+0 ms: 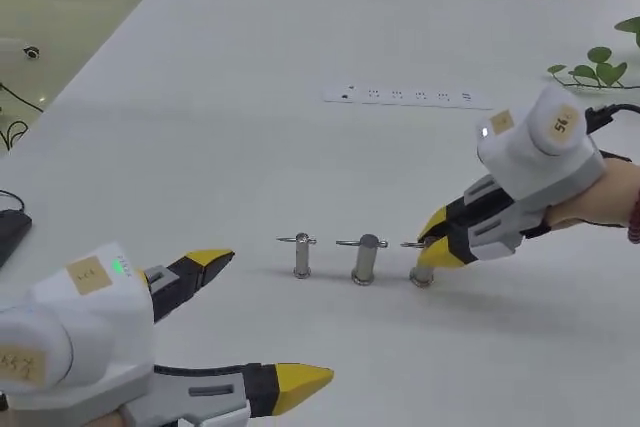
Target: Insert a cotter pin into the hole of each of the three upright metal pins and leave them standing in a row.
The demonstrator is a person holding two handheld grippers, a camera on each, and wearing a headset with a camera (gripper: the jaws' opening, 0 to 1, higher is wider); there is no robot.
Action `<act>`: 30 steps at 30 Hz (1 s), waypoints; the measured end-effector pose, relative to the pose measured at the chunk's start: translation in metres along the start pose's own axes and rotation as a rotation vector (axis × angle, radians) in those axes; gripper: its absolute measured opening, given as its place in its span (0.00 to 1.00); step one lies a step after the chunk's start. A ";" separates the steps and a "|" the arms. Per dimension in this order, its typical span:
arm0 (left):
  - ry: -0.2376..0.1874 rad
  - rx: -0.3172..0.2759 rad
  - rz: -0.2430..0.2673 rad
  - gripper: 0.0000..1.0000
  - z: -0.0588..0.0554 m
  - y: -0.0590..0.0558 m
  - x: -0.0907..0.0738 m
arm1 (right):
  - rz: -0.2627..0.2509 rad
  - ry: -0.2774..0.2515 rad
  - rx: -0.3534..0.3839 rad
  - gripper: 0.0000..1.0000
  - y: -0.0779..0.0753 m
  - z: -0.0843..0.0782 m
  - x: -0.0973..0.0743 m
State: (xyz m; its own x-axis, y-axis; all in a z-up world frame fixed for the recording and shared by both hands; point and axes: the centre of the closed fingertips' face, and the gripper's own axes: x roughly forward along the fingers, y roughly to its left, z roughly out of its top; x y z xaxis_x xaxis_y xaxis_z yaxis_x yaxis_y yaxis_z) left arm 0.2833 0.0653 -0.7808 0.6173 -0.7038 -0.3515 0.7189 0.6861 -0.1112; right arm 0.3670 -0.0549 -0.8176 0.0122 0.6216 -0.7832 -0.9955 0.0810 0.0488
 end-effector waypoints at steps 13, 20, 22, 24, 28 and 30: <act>0.005 0.003 -0.001 0.92 0.000 0.002 0.000 | 0.009 0.015 0.045 0.22 0.002 -0.003 0.006; 0.008 0.007 0.004 0.93 0.001 0.006 -0.002 | -0.034 -0.031 0.144 0.31 -0.002 0.003 0.002; 0.009 0.007 0.009 0.93 0.002 0.007 -0.003 | -0.048 -0.049 0.179 0.37 -0.001 0.005 0.000; 0.009 -0.004 0.014 0.93 0.003 0.009 -0.004 | -0.059 -0.072 0.226 0.41 0.001 0.008 -0.003; 0.018 -0.050 0.026 0.90 0.002 0.012 -0.006 | -0.089 -0.099 0.265 0.49 0.008 0.009 -0.008; 0.016 -0.048 0.030 0.91 0.003 0.013 -0.007 | -0.112 -0.126 0.292 0.50 0.009 0.011 -0.011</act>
State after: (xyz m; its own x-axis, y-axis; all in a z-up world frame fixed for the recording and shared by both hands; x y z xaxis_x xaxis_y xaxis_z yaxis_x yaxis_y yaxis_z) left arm 0.2890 0.0790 -0.7771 0.6330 -0.6798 -0.3704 0.6835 0.7154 -0.1449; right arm 0.3594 -0.0519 -0.8018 0.1499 0.6858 -0.7122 -0.9187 0.3627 0.1559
